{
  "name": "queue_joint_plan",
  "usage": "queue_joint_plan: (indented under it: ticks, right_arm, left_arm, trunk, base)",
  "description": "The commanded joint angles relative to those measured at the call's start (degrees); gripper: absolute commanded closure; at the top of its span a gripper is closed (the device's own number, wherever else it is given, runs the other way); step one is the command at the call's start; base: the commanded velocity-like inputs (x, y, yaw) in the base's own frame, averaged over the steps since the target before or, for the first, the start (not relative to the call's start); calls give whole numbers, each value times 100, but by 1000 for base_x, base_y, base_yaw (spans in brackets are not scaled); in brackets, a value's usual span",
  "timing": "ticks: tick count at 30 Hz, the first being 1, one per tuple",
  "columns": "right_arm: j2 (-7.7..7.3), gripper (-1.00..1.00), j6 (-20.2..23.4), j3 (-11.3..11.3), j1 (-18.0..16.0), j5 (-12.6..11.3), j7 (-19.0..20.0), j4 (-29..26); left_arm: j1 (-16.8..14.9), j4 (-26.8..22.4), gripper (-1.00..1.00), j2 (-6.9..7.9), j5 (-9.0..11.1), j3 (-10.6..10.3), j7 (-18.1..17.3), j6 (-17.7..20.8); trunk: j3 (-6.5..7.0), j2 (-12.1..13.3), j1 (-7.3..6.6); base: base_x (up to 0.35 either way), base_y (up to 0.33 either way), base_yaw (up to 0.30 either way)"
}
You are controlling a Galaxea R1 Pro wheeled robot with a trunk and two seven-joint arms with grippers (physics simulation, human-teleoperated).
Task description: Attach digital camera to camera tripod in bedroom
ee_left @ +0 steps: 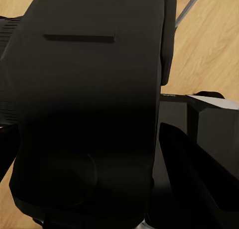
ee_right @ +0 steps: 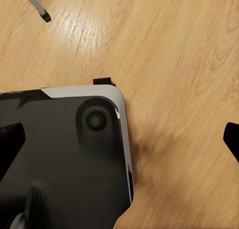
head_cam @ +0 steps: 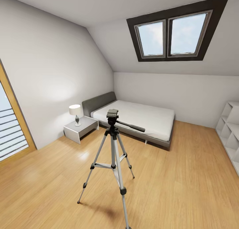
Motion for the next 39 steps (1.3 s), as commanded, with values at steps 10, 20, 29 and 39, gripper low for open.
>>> queue_joint_plan:
  ticks: [10,20,29,39]
  right_arm:
    - [-1,-100,-34,-43,-6,-6,1,19]
    - [-1,-100,-27,-43,-6,2,1,19]
    - [-1,-100,-26,-43,-6,2,1,19]
    - [-1,-100,-26,-43,-6,3,1,19]
  left_arm:
    - [-2,11,100,-1,50,-48,-29,-16]
    - [-2,12,100,-5,50,-48,-29,-12]
    - [-2,12,100,-8,57,-48,-29,-10]
    - [-2,12,100,-7,56,-48,-29,-15]
  trunk:
    - [-2,-4,2]
    - [-2,-4,2]
    - [-2,-4,2]
    - [-2,-4,2]
  base:
    - [0,169,0]
    - [0,68,0]
    - [-72,24,0]
    - [-82,12,0]
